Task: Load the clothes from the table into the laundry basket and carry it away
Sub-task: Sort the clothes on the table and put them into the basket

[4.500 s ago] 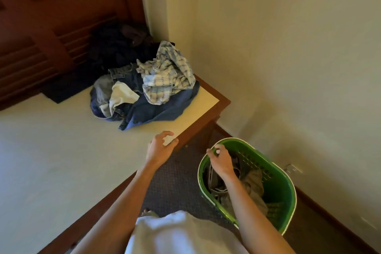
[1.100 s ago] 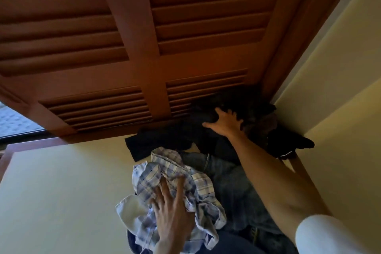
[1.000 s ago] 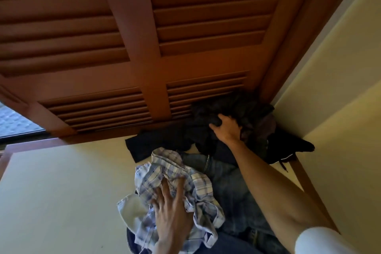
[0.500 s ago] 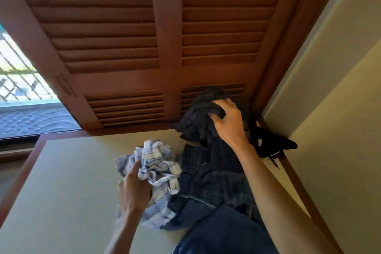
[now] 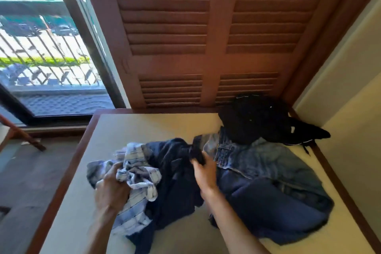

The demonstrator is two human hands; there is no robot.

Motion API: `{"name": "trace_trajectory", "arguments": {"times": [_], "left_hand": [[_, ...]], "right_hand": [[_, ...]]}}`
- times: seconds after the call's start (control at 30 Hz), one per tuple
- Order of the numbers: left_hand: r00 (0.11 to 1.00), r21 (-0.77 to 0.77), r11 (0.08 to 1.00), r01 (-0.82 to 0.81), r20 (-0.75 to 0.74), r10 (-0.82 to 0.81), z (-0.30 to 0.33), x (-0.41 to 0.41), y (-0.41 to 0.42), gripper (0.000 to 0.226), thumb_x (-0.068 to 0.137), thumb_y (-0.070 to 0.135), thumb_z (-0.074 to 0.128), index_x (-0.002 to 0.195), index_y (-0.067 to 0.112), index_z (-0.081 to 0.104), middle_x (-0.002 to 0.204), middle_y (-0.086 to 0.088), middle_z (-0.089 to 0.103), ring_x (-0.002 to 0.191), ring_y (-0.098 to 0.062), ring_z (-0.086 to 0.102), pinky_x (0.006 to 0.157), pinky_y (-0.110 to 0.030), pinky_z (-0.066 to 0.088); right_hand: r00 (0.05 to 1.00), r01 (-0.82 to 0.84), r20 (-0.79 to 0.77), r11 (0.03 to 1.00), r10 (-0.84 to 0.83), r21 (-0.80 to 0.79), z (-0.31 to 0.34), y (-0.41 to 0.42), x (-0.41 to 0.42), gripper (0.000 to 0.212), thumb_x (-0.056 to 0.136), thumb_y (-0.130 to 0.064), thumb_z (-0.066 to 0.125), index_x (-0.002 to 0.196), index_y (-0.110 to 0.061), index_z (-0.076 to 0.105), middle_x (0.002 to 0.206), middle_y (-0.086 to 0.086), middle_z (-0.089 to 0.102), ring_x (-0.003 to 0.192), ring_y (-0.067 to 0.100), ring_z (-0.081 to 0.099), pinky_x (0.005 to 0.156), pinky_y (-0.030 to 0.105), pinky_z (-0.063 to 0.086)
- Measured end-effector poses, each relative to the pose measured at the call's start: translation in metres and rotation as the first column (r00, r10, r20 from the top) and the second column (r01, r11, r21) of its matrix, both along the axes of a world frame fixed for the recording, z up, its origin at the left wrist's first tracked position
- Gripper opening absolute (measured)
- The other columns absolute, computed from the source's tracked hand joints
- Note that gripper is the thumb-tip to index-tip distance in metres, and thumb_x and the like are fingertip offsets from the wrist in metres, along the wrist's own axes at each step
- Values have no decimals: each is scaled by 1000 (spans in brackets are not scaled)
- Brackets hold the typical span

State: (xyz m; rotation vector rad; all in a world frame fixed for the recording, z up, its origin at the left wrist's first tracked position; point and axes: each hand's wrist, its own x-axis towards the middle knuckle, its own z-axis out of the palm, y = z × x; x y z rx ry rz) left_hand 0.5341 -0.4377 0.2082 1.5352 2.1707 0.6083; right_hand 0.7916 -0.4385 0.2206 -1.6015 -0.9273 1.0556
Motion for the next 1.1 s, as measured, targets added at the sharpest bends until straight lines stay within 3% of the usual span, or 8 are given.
{"name": "trace_trajectory", "arguments": {"times": [0.23, 0.33, 0.43, 0.57, 0.73, 0.9, 1.0, 1.1], "left_hand": [[959, -310, 909, 280, 51, -278, -44, 18, -21, 89, 64, 83, 50, 147, 56, 31, 143, -14, 46, 121, -30, 55, 97, -46, 50], [965, -346, 907, 240, -13, -260, -53, 14, -23, 106, 56, 101, 43, 149, 58, 18, 157, -16, 25, 136, -38, 44, 106, -60, 41], [972, -339, 915, 218, -13, -236, -66, 5, -27, 106, 57, 87, 56, 150, 54, 17, 158, -17, 21, 127, -38, 50, 94, -51, 52], [976, -191, 959, 209, 99, -193, -70, -11, -28, 80, 72, 47, 79, 143, 42, 43, 146, -9, 48, 119, -32, 59, 83, -36, 52], [970, 17, 1000, -15, 244, 10, -54, -63, -24, 52, 78, 28, 84, 125, 26, 62, 114, -2, 71, 99, -30, 68, 80, -35, 53], [973, 27, 993, -116, 206, 108, -28, -86, -35, 66, 87, 50, 70, 144, 26, 47, 136, -13, 60, 93, -26, 64, 88, -47, 54], [963, -149, 987, -56, 254, 93, -30, -66, -42, 91, 72, 77, 67, 147, 37, 33, 149, -15, 42, 114, -37, 62, 100, -51, 50], [987, -289, 957, -22, 147, 67, -50, -54, -47, 119, 50, 99, 56, 148, 43, 18, 158, -21, 25, 129, -46, 49, 100, -54, 49]], "right_hand": [[713, -258, 533, 877, 455, -404, -87, -64, -24, 56, 82, -33, 56, 135, -15, 60, 146, 11, 46, 136, 34, 42, 115, 34, 32], [796, -180, 508, 929, 330, -322, -79, -54, -21, 74, 70, -66, 52, 125, -17, 66, 142, 10, 47, 134, 28, 42, 114, 38, 33], [939, -30, 329, 975, 103, -219, -76, -43, -30, 66, 84, -56, 65, 136, -17, 54, 143, 5, 48, 135, 21, 42, 116, 39, 32], [903, -64, 422, 997, 75, -41, -81, -44, -69, 45, 95, -39, 49, 128, -13, 64, 131, 7, 62, 125, 26, 56, 108, 31, 39], [485, -611, 851, 774, 202, 165, -79, -72, -111, 24, 86, -11, 56, 105, -12, 70, 122, 3, 64, 121, 20, 53, 105, 30, 41], [10, -855, 852, 446, 524, -264, -123, -102, -119, 30, 72, -8, 66, 101, -7, 71, 132, 17, 60, 133, 33, 52, 105, 36, 49], [-80, -850, 724, 332, 685, -409, -117, -96, -120, 29, 80, -7, 59, 107, -2, 67, 140, 18, 51, 136, 35, 46, 105, 41, 50], [128, -890, 593, 356, 795, -285, -91, -91, -119, 27, 86, -13, 45, 103, -6, 65, 119, 11, 60, 112, 29, 58, 95, 42, 52]]}}
